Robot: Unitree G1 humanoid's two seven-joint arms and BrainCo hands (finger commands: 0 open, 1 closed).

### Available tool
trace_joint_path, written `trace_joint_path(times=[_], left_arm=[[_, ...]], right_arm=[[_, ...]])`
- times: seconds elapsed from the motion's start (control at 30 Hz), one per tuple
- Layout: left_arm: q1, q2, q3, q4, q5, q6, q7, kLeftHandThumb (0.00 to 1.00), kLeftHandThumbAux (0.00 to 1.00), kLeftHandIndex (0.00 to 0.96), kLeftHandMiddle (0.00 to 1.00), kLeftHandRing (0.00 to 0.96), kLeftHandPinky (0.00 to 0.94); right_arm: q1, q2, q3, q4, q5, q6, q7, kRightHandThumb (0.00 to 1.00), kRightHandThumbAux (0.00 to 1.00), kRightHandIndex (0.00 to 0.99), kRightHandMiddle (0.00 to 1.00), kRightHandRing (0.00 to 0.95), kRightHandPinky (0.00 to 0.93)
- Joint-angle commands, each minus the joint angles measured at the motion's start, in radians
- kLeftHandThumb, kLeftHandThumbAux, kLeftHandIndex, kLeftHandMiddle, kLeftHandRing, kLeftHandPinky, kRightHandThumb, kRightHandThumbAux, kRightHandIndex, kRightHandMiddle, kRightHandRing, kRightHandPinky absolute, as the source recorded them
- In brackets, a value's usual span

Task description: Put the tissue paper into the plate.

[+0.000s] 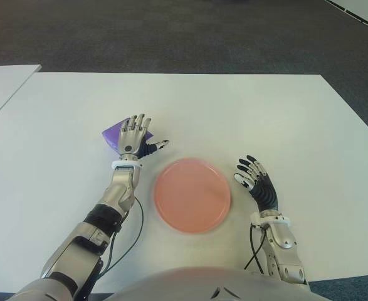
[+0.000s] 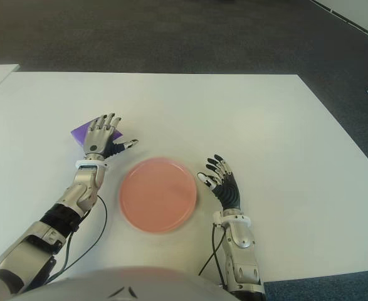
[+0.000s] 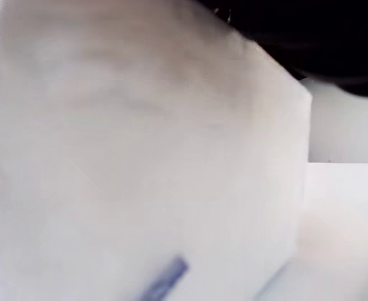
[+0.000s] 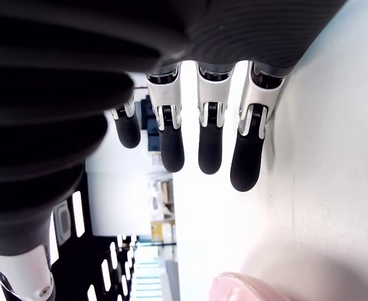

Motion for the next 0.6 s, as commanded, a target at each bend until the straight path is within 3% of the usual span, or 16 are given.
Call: trace_joint_path(times=[0.03, 0.6], left_arm=[[-0.017, 0.008, -0.016, 0.029, -0.005, 0.022, -0.024, 0.224, 0.17, 0.09, 0.0, 0.0, 0.0], [-0.052, 0.009, -0.07, 0.081, 0.015, 0.128, -0.039, 0.207, 0.157, 0.086, 0.0, 0.0, 0.0]], right_arm=[[0.049, 0.001, -0.013, 0.096, 0.003, 0.082, -0.002, 0.32, 0.688, 0.131, 0.236, 0.228, 0.238], [0.045, -0.004, -0.023, 0.11, -0.003, 0.065, 0.005, 0.289, 0.681, 0.13, 0.227, 0.207, 0.202]])
